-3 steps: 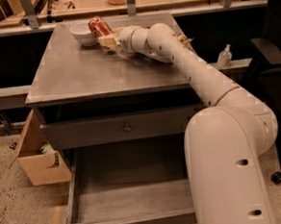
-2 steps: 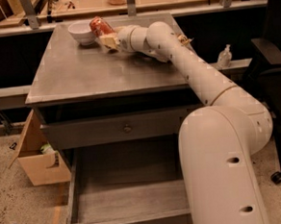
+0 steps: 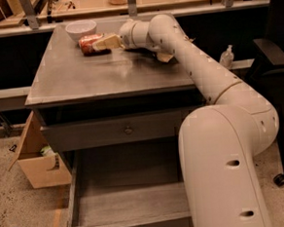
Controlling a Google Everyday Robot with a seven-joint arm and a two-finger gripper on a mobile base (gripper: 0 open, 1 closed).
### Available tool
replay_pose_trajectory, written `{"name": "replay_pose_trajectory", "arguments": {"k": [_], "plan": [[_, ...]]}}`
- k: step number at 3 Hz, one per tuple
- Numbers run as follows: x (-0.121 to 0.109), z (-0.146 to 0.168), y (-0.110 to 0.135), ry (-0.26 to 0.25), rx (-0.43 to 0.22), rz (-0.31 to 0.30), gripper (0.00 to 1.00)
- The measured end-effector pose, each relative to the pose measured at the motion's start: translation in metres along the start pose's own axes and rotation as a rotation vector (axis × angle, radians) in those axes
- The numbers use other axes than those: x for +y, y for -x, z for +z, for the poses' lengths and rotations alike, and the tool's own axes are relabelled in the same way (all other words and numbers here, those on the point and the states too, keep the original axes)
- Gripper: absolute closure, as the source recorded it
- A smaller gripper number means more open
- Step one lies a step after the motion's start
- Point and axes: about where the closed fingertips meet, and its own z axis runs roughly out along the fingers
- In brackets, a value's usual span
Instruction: Move coke can near white bowl
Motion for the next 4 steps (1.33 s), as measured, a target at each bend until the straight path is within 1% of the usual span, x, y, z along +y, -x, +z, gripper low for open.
{"name": "replay_pose_trajectory", "arguments": {"k": [1,2,3,4], "plan": [[0.000,-0.008,0.011,0.002,0.014,-0.020,0.00],[0.001,-0.022,0.027,0.012,0.009,-0.032,0.00],[-0.009,-0.070,0.046,-0.018,0.009,-0.047,0.00],[-0.029,-0.147,0.070,-0.138,0.018,-0.059,0.00]]}}
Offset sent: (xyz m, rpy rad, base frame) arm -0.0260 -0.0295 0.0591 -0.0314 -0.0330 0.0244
